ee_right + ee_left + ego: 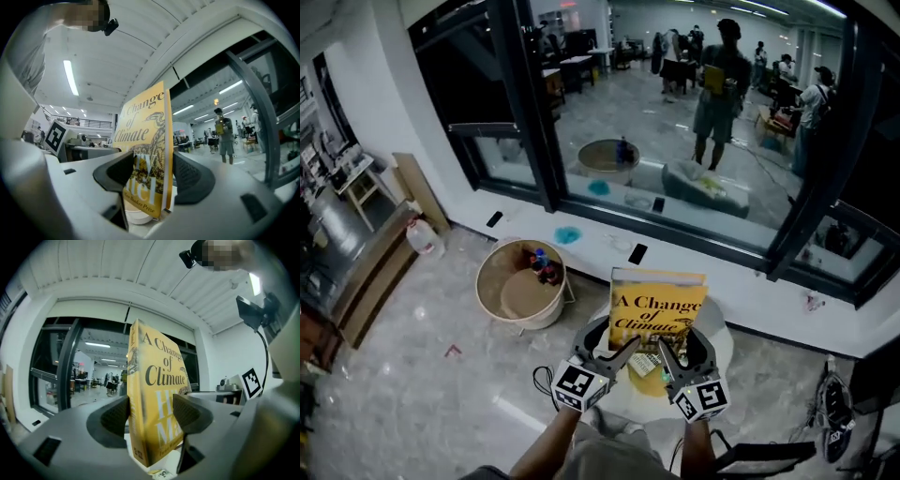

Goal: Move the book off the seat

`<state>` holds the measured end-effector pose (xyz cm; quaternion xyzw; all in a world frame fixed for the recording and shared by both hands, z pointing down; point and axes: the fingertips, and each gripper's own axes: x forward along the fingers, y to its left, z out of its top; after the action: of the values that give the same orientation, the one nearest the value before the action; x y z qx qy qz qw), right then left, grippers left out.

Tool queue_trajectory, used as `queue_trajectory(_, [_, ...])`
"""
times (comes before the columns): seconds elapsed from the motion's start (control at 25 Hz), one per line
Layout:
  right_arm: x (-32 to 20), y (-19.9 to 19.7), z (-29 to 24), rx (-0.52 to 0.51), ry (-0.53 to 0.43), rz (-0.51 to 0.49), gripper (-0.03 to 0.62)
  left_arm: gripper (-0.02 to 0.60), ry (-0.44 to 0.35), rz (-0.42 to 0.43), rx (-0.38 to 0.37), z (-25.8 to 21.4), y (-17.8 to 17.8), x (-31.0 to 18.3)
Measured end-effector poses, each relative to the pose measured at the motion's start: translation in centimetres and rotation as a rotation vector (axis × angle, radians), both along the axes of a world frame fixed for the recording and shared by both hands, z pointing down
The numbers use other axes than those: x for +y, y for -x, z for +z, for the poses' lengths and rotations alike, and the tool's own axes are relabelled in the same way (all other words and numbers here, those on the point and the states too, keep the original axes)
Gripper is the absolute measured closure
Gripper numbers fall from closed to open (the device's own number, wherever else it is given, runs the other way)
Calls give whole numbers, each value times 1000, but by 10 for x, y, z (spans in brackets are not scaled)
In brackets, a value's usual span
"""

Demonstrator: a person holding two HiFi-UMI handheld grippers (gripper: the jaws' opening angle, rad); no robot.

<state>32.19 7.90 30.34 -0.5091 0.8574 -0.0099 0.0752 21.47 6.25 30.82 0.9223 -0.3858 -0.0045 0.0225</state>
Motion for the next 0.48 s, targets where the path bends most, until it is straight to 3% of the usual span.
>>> queue_trajectory(0.24, [-8, 86, 5, -8, 48, -264, 332, 279, 18, -263, 2, 2, 86, 20])
queue_trajectory(0.48, [-4, 160, 4, 27, 46, -381, 332, 279, 21, -372, 36, 4, 159, 36])
